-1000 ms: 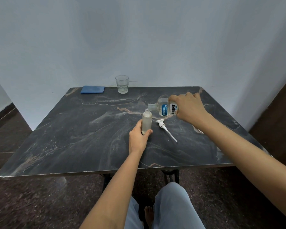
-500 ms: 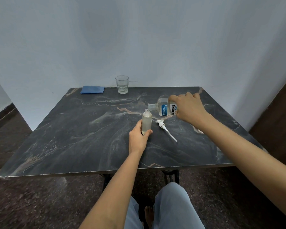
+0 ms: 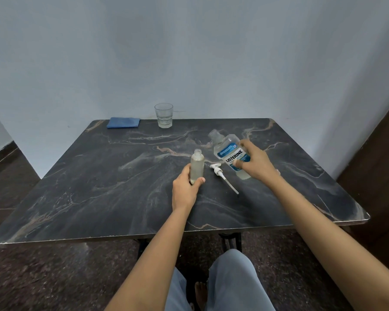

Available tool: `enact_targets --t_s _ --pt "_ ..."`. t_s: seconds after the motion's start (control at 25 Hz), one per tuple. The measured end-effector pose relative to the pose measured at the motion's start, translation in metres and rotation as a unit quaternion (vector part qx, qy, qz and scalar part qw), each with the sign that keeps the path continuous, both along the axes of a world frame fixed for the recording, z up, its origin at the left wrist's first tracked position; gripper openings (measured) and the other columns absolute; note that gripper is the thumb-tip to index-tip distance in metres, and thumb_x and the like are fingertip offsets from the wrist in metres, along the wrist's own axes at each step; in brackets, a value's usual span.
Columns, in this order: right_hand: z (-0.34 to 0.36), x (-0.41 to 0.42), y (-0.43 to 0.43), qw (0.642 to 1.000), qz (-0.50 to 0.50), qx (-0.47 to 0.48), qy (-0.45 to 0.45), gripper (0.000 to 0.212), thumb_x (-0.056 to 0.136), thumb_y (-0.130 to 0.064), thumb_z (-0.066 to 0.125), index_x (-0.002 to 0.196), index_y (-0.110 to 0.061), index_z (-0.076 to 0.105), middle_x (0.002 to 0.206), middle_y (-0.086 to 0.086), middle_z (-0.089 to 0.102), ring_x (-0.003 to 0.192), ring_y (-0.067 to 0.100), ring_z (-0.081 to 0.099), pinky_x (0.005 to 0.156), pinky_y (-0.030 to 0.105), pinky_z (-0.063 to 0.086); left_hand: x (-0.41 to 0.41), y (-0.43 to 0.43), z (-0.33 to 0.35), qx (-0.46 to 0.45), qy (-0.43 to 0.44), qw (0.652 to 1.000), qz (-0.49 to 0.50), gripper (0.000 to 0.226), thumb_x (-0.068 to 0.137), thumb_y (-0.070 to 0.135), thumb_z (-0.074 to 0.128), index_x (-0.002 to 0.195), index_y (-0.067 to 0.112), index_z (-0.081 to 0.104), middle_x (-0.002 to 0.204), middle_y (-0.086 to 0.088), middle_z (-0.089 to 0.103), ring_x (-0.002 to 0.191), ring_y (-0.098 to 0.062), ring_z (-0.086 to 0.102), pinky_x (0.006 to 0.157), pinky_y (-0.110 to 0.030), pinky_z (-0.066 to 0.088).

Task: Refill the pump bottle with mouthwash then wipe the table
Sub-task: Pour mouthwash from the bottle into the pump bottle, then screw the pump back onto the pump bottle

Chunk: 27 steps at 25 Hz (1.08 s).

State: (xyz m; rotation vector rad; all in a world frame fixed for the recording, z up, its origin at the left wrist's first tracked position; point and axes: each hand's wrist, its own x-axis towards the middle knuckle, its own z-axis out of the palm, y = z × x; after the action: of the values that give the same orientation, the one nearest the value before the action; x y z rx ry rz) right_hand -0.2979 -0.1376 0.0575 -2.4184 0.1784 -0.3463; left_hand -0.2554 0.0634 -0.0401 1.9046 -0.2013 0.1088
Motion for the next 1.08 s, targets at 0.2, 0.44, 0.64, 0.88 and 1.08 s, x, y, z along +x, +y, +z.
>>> enact_targets --t_s 0.2,0.44,0.64,0.88,1.08 --pt "-0.035 0.007 -0.012 0.974 -0.038 0.202 -0.096 0.035 0.086 -0.008 0.064 0.114 -0.019 0.047 0.105 -0.004 0.064 0.095 0.014 0.062 0.086 0.031 0.050 0.000 0.000 0.000 -0.004 0.001 1.000 0.002 0.055 0.083 0.025 0.073 0.134 0.025 0.050 0.117 0.002 0.066 0.103 -0.013 0.061 0.090 -0.028 0.048" --pt "-0.065 0.016 -0.023 0.943 -0.051 0.311 -0.103 0.041 0.089 -0.005 0.063 0.120 -0.022 0.043 0.116 0.001 0.060 0.111 0.022 0.059 0.096 0.039 0.049 0.001 -0.001 0.000 0.001 0.004 1.000 0.006 0.055 0.083 0.026 0.073 0.133 0.026 0.050 0.117 0.003 0.065 0.102 -0.013 0.060 0.090 -0.028 0.047" --pt "-0.071 0.017 -0.033 0.932 -0.021 0.359 -0.049 0.052 0.089 0.003 0.059 0.134 -0.013 0.040 0.128 0.007 0.057 0.121 0.024 0.054 0.104 0.040 0.044 0.001 -0.001 0.000 0.004 0.004 1.000 0.006 0.055 0.083 0.026 0.073 0.133 0.025 0.050 0.119 0.001 0.065 0.103 -0.012 0.060 0.090 -0.026 0.046" --pt "-0.061 -0.020 -0.009 0.974 -0.080 0.208 -0.042 0.073 0.084 -0.001 0.065 0.145 -0.005 0.024 0.144 0.010 0.041 0.133 0.020 0.040 0.109 0.031 0.034 0.001 -0.001 -0.001 -0.004 0.004 1.000 0.004 0.055 0.083 0.026 0.073 0.133 0.026 0.050 0.118 0.004 0.064 0.103 -0.012 0.060 0.085 -0.024 0.043" --pt "-0.067 -0.043 0.051 0.975 -0.154 -0.094 -0.131 0.047 0.083 -0.009 0.061 0.127 -0.004 0.047 0.123 0.016 0.050 0.116 0.034 0.042 0.097 0.039 0.038 0.002 -0.001 -0.003 -0.005 -0.005 1.000 0.006 0.054 0.082 0.027 0.074 0.131 0.028 0.051 0.114 0.007 0.066 0.101 -0.010 0.062 0.088 -0.027 0.048"
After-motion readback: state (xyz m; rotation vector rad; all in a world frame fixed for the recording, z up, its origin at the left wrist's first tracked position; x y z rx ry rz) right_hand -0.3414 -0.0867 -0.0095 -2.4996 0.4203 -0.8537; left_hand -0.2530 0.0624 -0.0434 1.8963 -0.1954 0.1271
